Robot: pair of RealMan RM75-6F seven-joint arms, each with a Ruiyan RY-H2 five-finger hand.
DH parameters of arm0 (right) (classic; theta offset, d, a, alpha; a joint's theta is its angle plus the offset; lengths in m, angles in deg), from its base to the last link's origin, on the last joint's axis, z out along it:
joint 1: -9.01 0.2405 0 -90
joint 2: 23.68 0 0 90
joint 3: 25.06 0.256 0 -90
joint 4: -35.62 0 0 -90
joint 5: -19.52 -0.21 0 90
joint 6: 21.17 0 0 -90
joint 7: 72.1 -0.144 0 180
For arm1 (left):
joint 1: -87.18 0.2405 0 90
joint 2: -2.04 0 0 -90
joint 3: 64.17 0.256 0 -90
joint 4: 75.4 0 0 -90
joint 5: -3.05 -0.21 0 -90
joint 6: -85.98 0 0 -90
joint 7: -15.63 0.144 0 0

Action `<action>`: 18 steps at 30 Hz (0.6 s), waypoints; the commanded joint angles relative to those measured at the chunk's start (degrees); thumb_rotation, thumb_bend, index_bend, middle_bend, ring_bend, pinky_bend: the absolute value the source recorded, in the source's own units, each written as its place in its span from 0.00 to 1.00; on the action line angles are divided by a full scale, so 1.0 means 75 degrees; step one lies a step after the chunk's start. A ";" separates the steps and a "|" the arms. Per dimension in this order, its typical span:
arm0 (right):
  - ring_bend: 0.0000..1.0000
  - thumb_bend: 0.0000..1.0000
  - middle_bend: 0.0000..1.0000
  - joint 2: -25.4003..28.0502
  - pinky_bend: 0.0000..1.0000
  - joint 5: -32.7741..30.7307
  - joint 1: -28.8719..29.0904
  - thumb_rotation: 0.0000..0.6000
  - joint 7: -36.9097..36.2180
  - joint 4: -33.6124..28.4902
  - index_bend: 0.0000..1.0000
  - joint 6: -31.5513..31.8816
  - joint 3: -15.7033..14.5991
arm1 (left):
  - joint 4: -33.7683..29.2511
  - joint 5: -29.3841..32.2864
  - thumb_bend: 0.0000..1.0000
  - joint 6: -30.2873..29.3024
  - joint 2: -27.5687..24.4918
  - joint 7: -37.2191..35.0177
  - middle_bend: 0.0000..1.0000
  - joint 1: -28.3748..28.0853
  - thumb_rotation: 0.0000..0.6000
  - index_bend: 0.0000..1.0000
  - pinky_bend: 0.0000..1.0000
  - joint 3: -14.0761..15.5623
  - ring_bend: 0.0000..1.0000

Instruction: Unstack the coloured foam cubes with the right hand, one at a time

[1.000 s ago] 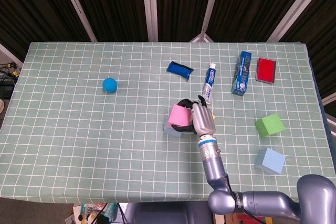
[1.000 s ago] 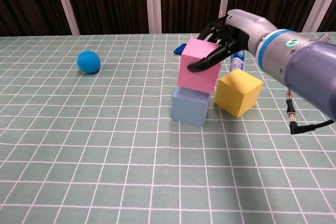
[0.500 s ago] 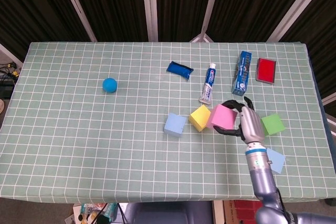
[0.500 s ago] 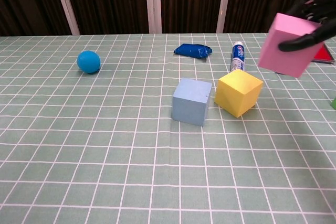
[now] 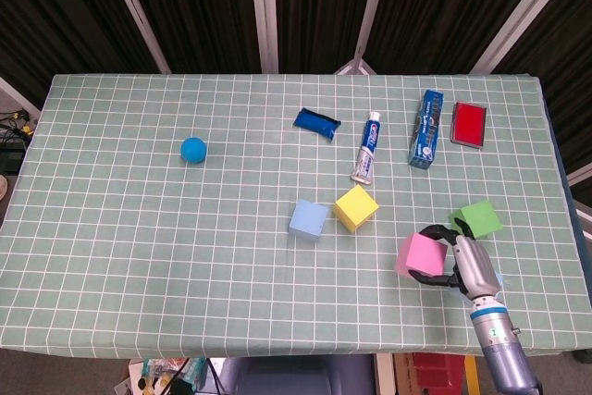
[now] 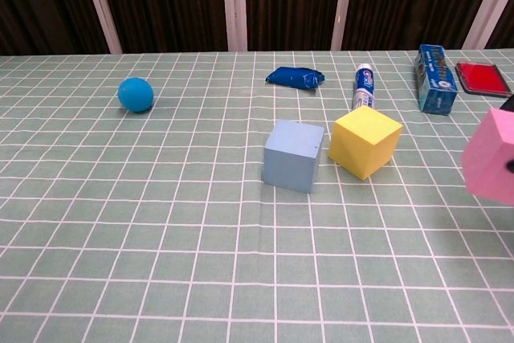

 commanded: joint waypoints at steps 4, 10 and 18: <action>0.32 0.19 0.57 -0.0400 0.00 -0.0006 -0.0030 1.00 0.0036 0.0441 0.56 -0.0163 0.0037 | 0.0015 0.0051 0.26 0.0032 -0.0014 -0.0038 0.00 -0.0009 1.00 0.18 0.00 -0.0020 0.00; 0.22 0.19 0.46 -0.0621 0.00 -0.0194 -0.0002 1.00 0.0206 0.0748 0.46 -0.0351 0.0126 | 0.0020 0.0066 0.26 0.0027 -0.0027 -0.0072 0.00 -0.0007 1.00 0.18 0.00 -0.0033 0.00; 0.20 0.19 0.44 -0.0832 0.00 -0.0178 0.0034 1.00 -0.0003 0.0946 0.44 -0.0651 0.0224 | 0.0002 0.0066 0.26 -0.0020 -0.0035 -0.0079 0.00 0.0029 1.00 0.18 0.00 -0.0027 0.00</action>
